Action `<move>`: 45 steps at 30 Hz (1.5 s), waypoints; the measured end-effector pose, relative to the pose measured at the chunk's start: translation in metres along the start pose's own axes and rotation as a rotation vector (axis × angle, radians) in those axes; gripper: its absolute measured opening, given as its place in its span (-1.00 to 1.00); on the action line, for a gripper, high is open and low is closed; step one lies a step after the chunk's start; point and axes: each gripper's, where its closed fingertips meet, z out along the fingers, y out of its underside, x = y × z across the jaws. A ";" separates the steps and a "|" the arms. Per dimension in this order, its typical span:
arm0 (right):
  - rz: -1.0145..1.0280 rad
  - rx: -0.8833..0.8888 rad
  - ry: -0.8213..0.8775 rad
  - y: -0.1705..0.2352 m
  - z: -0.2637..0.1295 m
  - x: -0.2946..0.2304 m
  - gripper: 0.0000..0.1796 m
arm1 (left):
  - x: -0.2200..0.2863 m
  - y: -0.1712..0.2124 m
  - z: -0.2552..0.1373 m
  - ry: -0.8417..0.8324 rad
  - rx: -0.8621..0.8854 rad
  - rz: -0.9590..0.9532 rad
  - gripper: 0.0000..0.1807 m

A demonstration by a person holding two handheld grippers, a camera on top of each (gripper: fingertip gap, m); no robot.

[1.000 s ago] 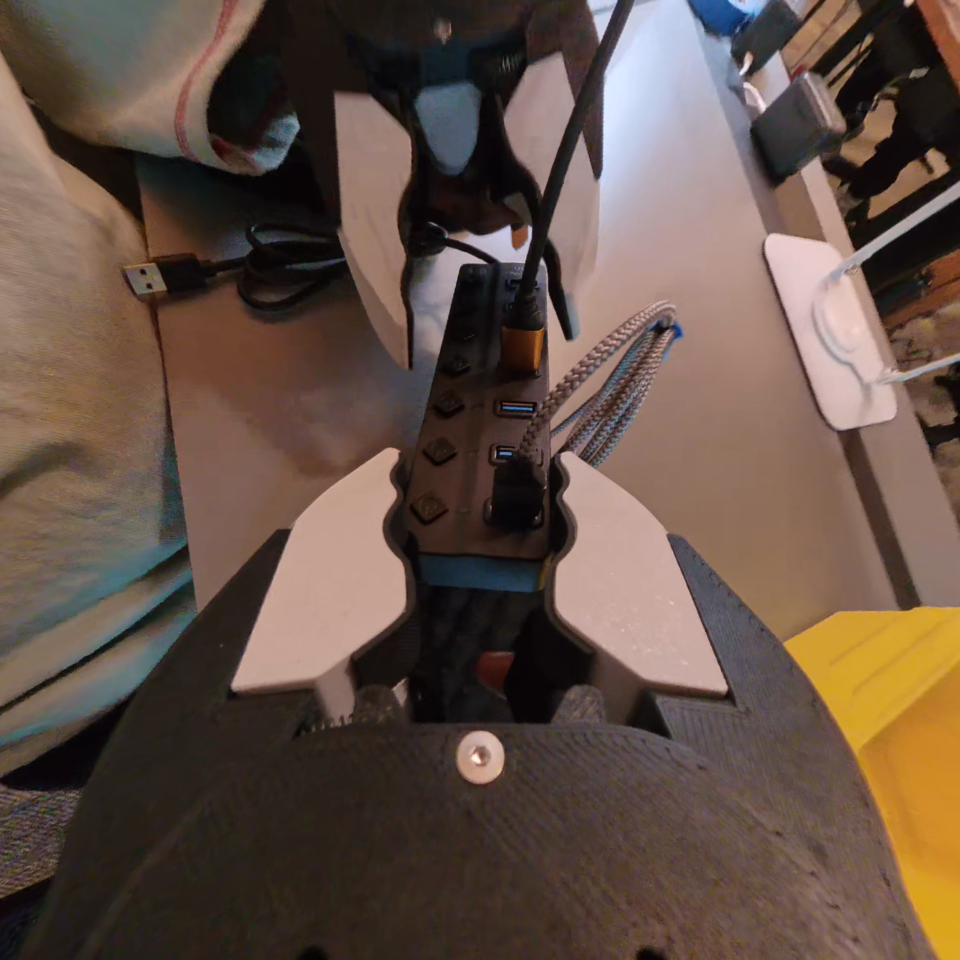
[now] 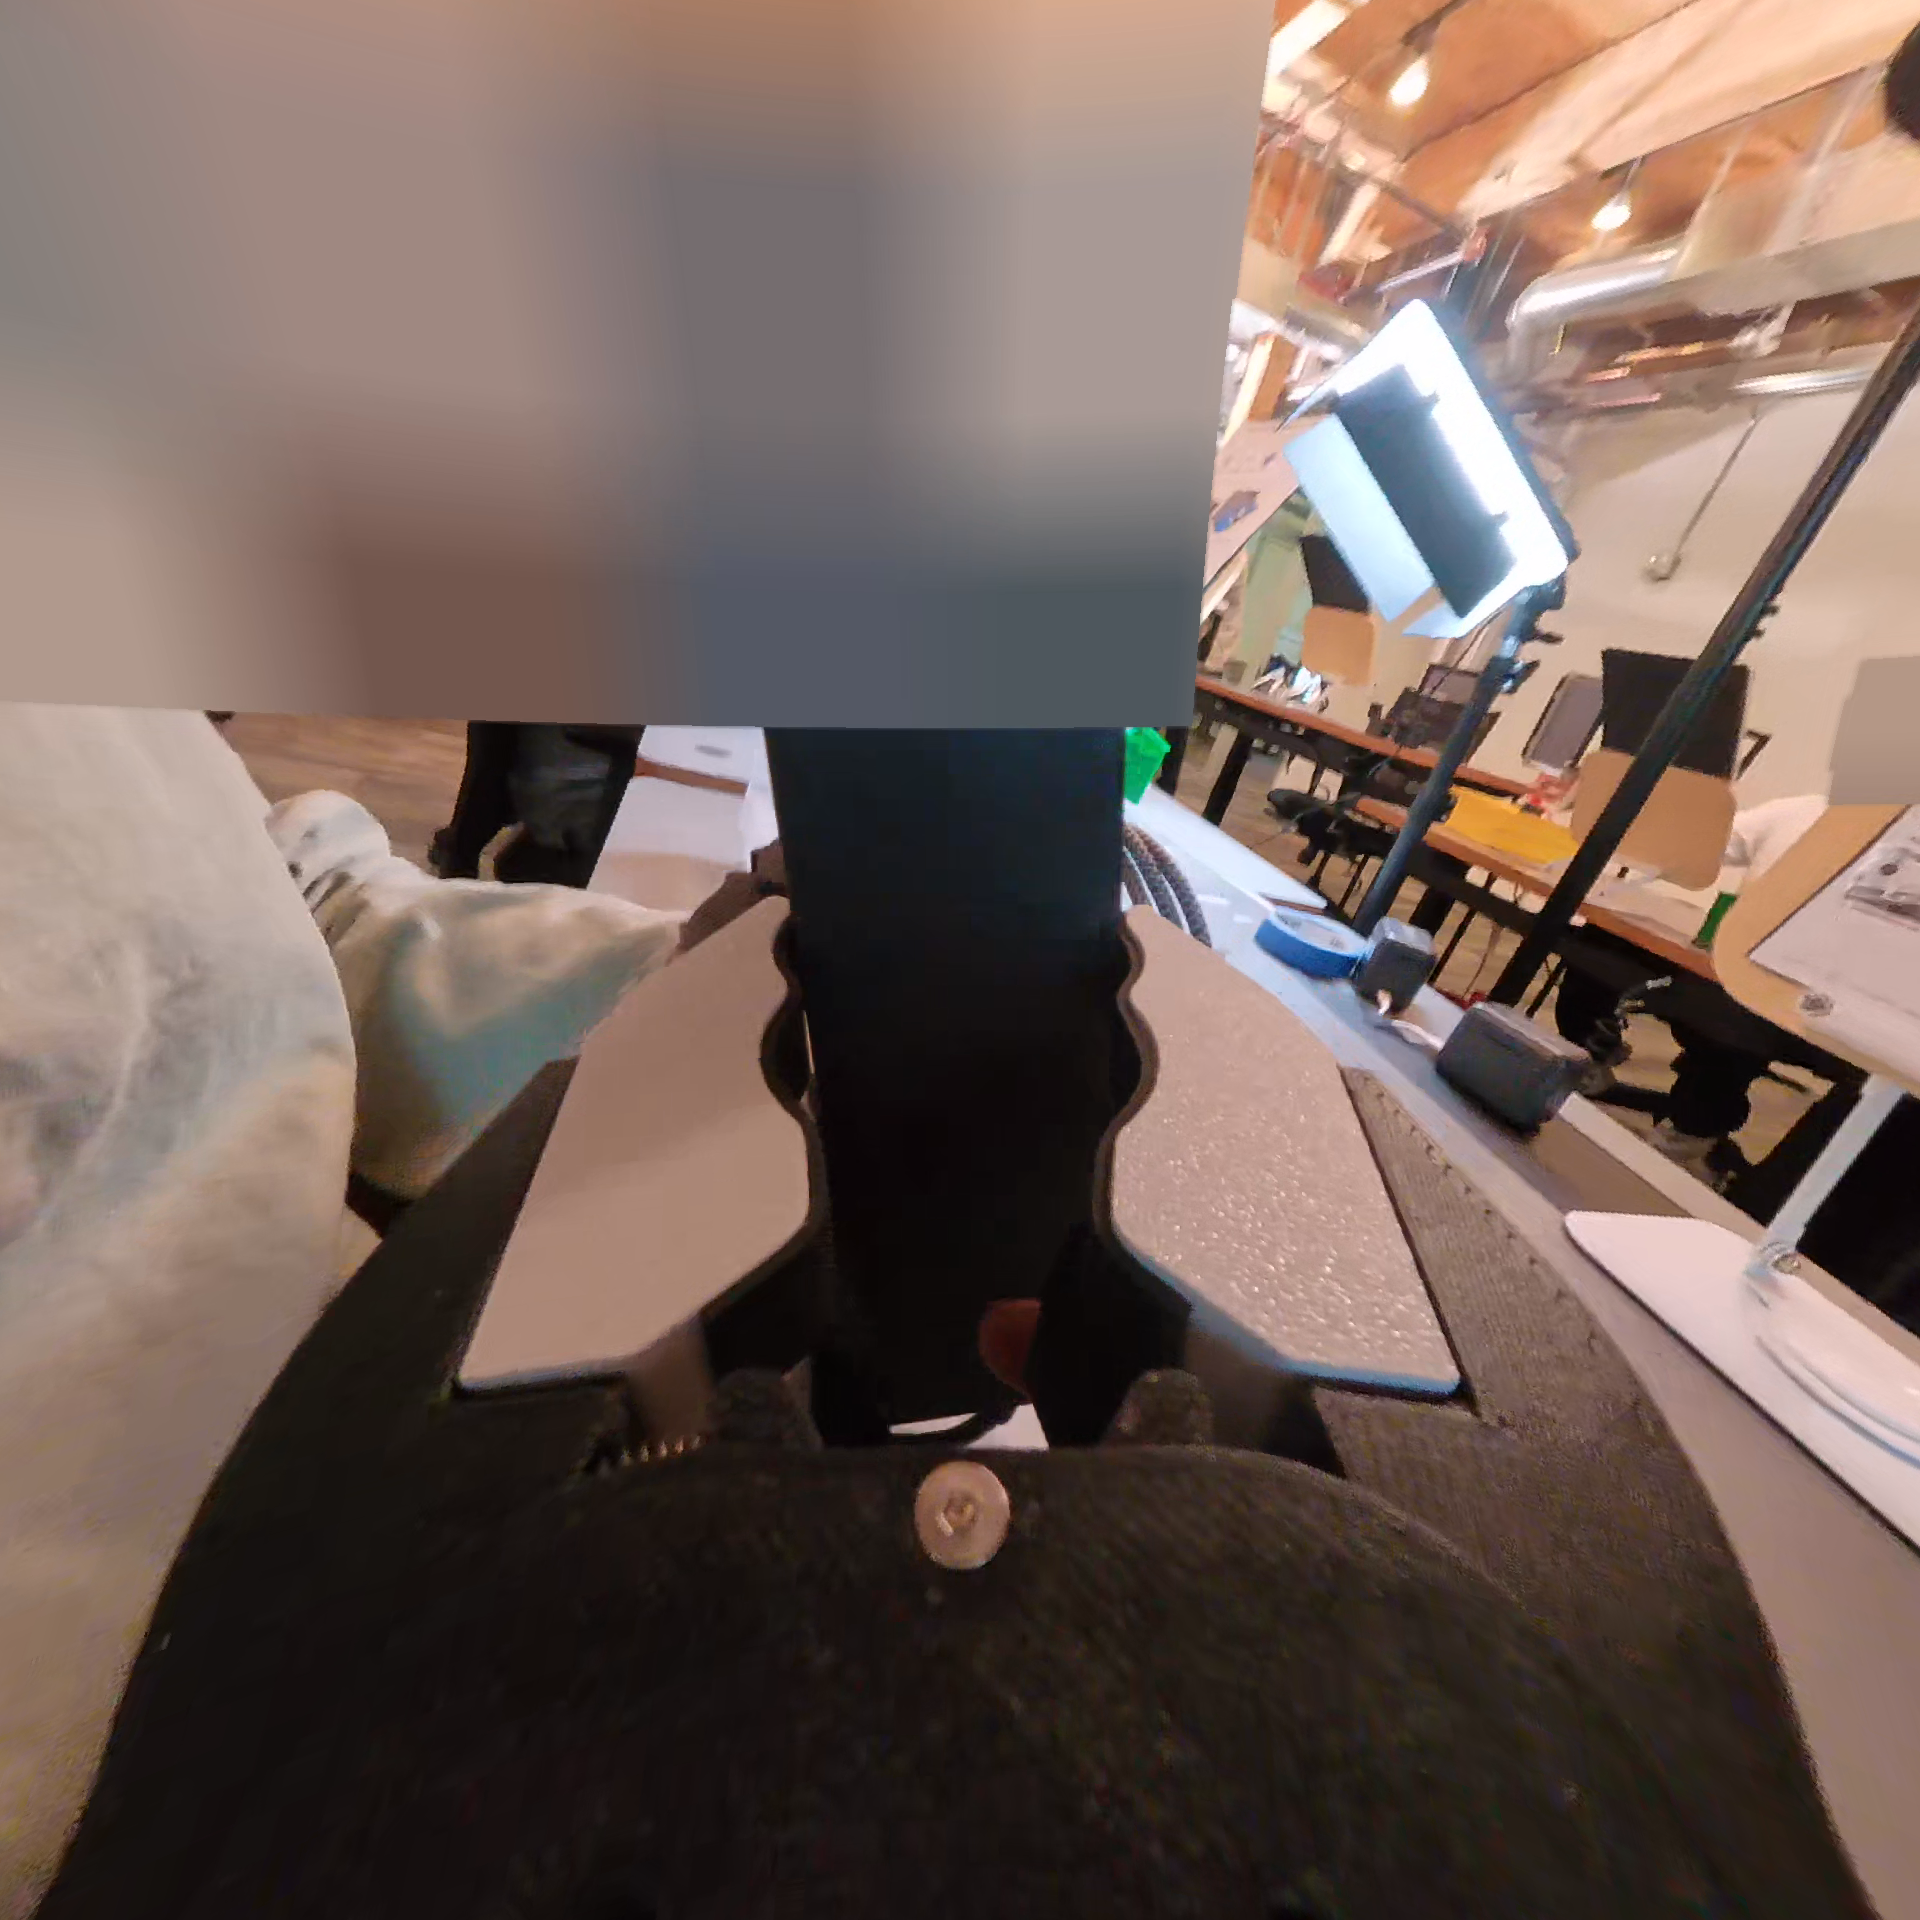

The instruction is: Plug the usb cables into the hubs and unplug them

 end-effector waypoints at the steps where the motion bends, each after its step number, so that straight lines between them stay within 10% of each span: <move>1: -0.007 -0.024 -0.009 0.002 0.000 -0.001 -0.39 | 0.001 0.002 0.000 0.005 -0.010 -0.003 -0.38; 13: -0.157 0.093 0.160 -0.064 -0.022 0.045 -0.38 | -0.017 -0.022 -0.021 -0.107 0.145 -0.062 -0.33; 27: -0.581 0.086 0.739 -0.183 -0.131 0.201 -0.38 | -0.024 -0.043 -0.047 -0.168 0.322 -0.055 -0.44; 36: -0.620 -0.013 1.140 -0.117 -0.255 0.301 -0.39 | -0.026 -0.036 -0.043 -0.188 0.281 -0.027 -0.46; 45: -0.394 -0.595 1.096 0.023 -0.293 0.310 -0.38 | -0.029 -0.033 -0.042 -0.213 0.267 -0.019 -0.47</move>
